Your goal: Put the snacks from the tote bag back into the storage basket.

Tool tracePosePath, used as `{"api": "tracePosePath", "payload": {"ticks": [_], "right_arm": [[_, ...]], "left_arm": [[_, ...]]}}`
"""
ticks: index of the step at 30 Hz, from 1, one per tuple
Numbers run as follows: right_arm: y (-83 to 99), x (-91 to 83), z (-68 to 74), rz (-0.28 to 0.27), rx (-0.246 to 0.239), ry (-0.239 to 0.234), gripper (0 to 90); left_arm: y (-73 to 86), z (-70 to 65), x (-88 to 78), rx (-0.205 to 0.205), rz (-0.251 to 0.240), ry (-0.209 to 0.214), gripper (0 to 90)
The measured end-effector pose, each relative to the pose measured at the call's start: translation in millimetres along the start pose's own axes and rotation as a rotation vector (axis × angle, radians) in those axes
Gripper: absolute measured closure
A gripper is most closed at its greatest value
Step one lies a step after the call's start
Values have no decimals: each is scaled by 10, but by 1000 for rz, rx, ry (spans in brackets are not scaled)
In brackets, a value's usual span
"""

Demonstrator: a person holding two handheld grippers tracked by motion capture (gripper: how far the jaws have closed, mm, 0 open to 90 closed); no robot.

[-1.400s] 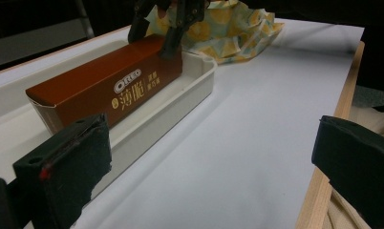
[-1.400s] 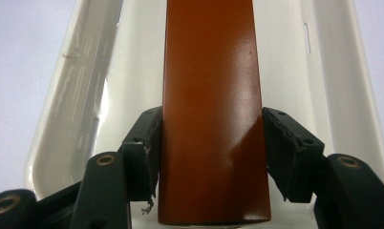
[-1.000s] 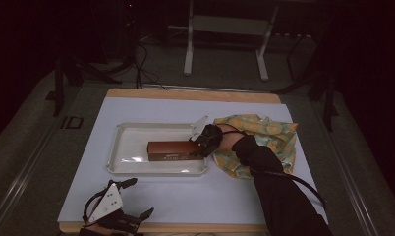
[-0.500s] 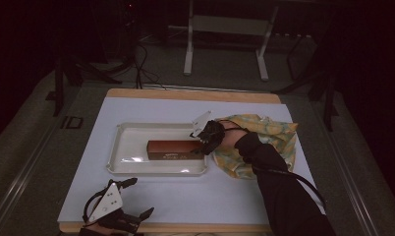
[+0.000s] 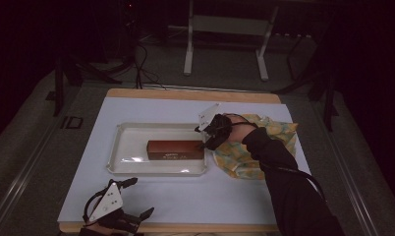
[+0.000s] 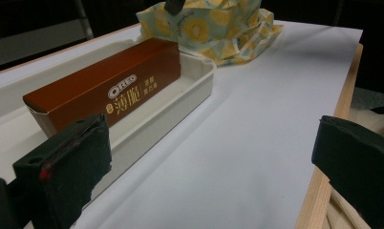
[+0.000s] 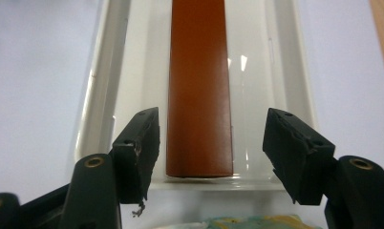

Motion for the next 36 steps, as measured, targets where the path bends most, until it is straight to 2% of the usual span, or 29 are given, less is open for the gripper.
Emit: {"api": "tracePosePath", "payload": {"ticks": [8,10,11,12,13,16,17,18,19,21,24,25,26,27,28,30,32,35,36], "right_arm": [[11,-192,-79,1,38,43,261],[41,-265,-112,9,68,66,190],[41,-265,-112,9,68,66,190],[57,-302,-148,7,92,87,132],[70,-327,-169,9,112,98,129],[85,-355,-189,6,123,108,124],[102,-384,-221,5,139,128,107],[138,-465,-279,-15,185,151,104],[172,-532,-315,-24,200,176,102],[185,-555,-326,-27,209,184,102],[247,-703,-416,-59,244,237,103],[247,-703,-416,-59,244,237,103],[271,-746,-443,-68,257,253,103],[312,-800,-479,-66,273,288,103],[312,-800,-479,-66,273,288,103],[357,-864,-519,-75,297,324,103],[429,-963,-559,-92,337,379,103],[476,-1003,-555,-103,360,384,103],[543,-1036,-563,-98,370,419,103]], "left_arm": [[1,-3,3,0,2,2,0],[0,-3,3,-1,1,2,0],[0,-3,3,-1,1,2,0],[3,-4,4,2,4,3,0],[3,-4,4,2,4,3,0],[6,-7,4,3,7,4,0],[6,-5,3,3,7,3,0],[4,-4,2,2,5,2,0],[4,-3,2,1,4,2,0],[6,-1,3,3,7,2,0],[7,-5,6,3,8,3,0],[8,-6,5,2,8,4,0],[7,-5,4,3,8,3,0],[7,-6,4,3,7,3,0],[6,-7,3,3,7,4,0],[8,-6,3,3,9,3,0],[8,-8,4,4,9,3,0],[13,-14,6,2,10,6,0],[14,-16,7,2,11,7,0]]}}
Point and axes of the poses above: each handheld gripper's, and its own axes: x roughly forward along the jaws, y roughly out of its underside, z roughly to its left, the point moved 10 cm from there along x, roughly forward along the jaws, and after that the axes turned 7 degrees about -x, right-handed, at the moved point
